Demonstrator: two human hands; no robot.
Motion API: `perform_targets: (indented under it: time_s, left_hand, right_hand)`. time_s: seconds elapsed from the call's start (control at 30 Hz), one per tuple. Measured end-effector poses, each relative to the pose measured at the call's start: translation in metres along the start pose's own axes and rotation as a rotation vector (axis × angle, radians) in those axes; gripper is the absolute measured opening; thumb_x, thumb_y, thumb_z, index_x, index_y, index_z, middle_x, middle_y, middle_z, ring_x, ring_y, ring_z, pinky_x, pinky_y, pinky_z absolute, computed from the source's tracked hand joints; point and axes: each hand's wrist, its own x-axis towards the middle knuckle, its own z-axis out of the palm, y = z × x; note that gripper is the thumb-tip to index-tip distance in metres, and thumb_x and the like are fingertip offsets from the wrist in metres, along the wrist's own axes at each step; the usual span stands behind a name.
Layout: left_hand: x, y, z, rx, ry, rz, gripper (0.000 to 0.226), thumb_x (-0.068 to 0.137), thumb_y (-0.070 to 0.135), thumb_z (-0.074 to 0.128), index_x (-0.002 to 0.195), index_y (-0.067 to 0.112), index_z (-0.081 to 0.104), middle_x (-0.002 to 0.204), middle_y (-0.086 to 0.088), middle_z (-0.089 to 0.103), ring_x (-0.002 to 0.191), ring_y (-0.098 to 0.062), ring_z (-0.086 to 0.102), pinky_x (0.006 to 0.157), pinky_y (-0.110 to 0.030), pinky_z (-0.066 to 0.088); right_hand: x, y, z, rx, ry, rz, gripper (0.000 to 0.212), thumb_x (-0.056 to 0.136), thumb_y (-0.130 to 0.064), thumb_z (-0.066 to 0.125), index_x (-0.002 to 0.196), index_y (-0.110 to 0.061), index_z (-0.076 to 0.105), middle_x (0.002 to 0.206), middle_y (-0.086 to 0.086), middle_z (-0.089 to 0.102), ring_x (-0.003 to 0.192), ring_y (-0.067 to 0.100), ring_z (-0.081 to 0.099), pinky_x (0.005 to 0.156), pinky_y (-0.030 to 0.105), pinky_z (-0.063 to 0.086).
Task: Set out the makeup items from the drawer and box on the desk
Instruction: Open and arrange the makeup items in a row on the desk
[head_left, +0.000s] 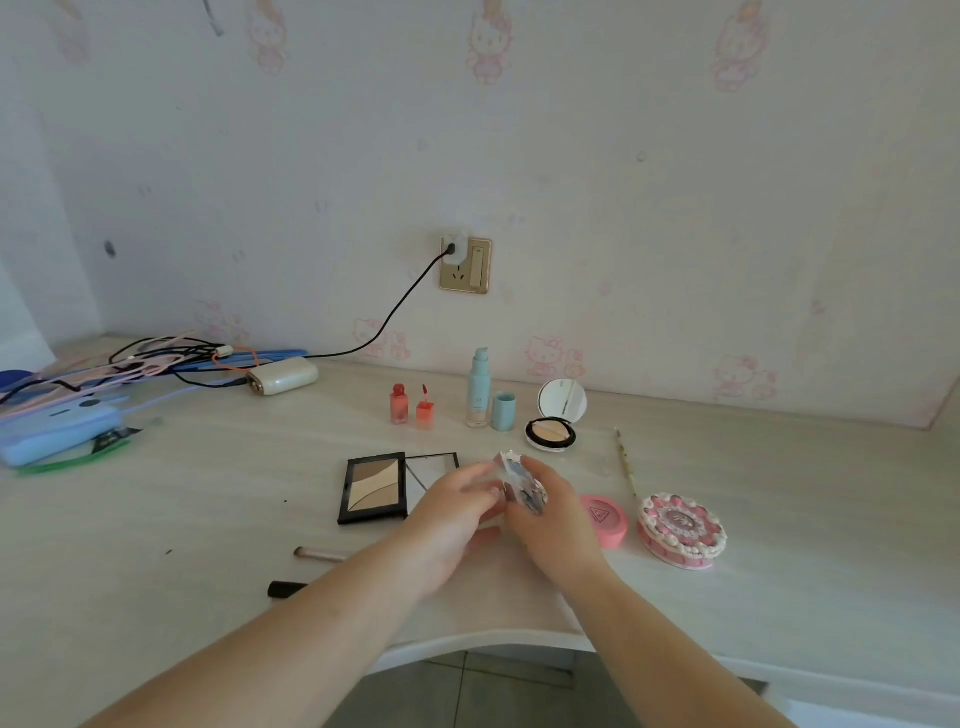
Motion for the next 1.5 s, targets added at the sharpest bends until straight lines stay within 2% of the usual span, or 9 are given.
perform_targets:
  time_s: [0.13, 0.27, 0.47, 0.63, 0.9, 1.0, 1.17, 1.33, 1.5]
  left_hand:
    - [0.004, 0.001, 0.000, -0.148, -0.020, -0.062, 0.031, 0.094, 0.019, 0.056, 0.124, 0.012, 0.054, 0.111, -0.005, 0.065, 0.091, -0.017, 0.064, 0.080, -0.035, 0.053]
    - [0.001, -0.002, 0.003, -0.165, -0.200, -0.184, 0.032, 0.093, 0.044, 0.051, 0.111, 0.024, 0.068, 0.110, -0.004, 0.071, 0.090, -0.019, 0.066, 0.100, -0.045, 0.047]
    - [-0.002, -0.004, 0.010, -0.252, -0.274, -0.123, 0.034, 0.095, 0.044, 0.048, 0.108, 0.022, 0.071, 0.106, -0.003, 0.071, 0.081, -0.018, 0.066, 0.082, -0.040, 0.056]
    - [-0.008, -0.003, 0.018, -0.274, -0.255, -0.088, 0.026, 0.094, 0.034, 0.050, 0.098, 0.017, 0.070, 0.087, -0.003, 0.069, 0.067, -0.014, 0.062, 0.059, -0.027, 0.054]
    - [-0.006, -0.009, 0.021, -0.301, -0.203, -0.096, 0.037, 0.100, 0.036, 0.038, 0.099, 0.016, 0.070, 0.092, -0.004, 0.069, 0.076, -0.016, 0.061, 0.064, -0.027, 0.054]
    - [-0.004, -0.010, 0.016, -0.303, -0.177, -0.119, 0.041, 0.100, 0.037, 0.038, 0.109, 0.011, 0.067, 0.099, -0.011, 0.071, 0.080, -0.020, 0.065, 0.073, -0.033, 0.057]
    - [-0.001, -0.010, 0.011, -0.262, -0.130, -0.142, 0.039, 0.101, 0.035, 0.036, 0.111, 0.011, 0.065, 0.112, -0.016, 0.069, 0.095, -0.028, 0.062, 0.087, -0.042, 0.055]
    - [0.003, -0.010, 0.006, -0.256, -0.051, -0.134, 0.031, 0.101, 0.028, 0.038, 0.104, 0.011, 0.064, 0.090, -0.011, 0.074, 0.077, -0.022, 0.066, 0.062, -0.031, 0.060]
    - [0.004, -0.011, 0.003, -0.275, -0.035, -0.160, 0.030, 0.101, 0.026, 0.038, 0.104, 0.010, 0.063, 0.080, -0.008, 0.075, 0.073, -0.020, 0.067, 0.057, -0.028, 0.059]
  right_hand:
    - [-0.006, -0.008, -0.009, 0.363, 0.021, 0.028, 0.048, 0.086, -0.008, 0.057, 0.127, -0.033, 0.053, 0.109, -0.019, 0.066, 0.099, -0.006, 0.062, 0.090, 0.019, 0.049]
    - [-0.013, -0.016, -0.013, 0.469, -0.023, -0.006, 0.046, 0.089, -0.005, 0.053, 0.117, -0.042, 0.054, 0.099, -0.022, 0.067, 0.084, -0.009, 0.065, 0.060, 0.004, 0.046]
    - [-0.016, -0.018, -0.015, 0.456, -0.022, -0.025, 0.036, 0.089, -0.019, 0.061, 0.115, -0.044, 0.057, 0.103, -0.012, 0.069, 0.087, -0.001, 0.067, 0.067, 0.018, 0.053]
    - [-0.014, -0.015, -0.005, 0.347, 0.035, -0.052, 0.032, 0.089, -0.034, 0.062, 0.118, -0.046, 0.057, 0.109, -0.012, 0.068, 0.100, 0.006, 0.065, 0.094, 0.039, 0.052]
    - [-0.014, -0.011, -0.002, 0.360, 0.108, -0.026, 0.033, 0.091, -0.016, 0.056, 0.105, -0.045, 0.060, 0.097, -0.009, 0.072, 0.091, 0.003, 0.066, 0.086, 0.031, 0.055]
    - [-0.013, -0.014, -0.006, 0.518, 0.164, 0.027, 0.030, 0.094, -0.015, 0.048, 0.102, -0.036, 0.068, 0.094, 0.008, 0.073, 0.091, 0.023, 0.069, 0.085, 0.045, 0.056]
    - [-0.010, -0.011, -0.014, 0.691, 0.167, 0.103, 0.035, 0.098, -0.013, 0.035, 0.101, -0.031, 0.066, 0.074, -0.021, 0.072, 0.073, -0.007, 0.067, 0.066, 0.013, 0.054]
    - [0.001, -0.003, -0.009, 0.774, 0.213, 0.261, 0.043, 0.087, -0.047, 0.039, 0.122, -0.034, 0.060, 0.121, -0.008, 0.065, 0.116, 0.016, 0.058, 0.103, 0.044, 0.044]
    - [0.005, 0.004, -0.011, 0.821, 0.221, 0.326, 0.042, 0.093, -0.050, 0.039, 0.118, -0.027, 0.063, 0.120, -0.002, 0.067, 0.115, 0.022, 0.060, 0.103, 0.047, 0.044]
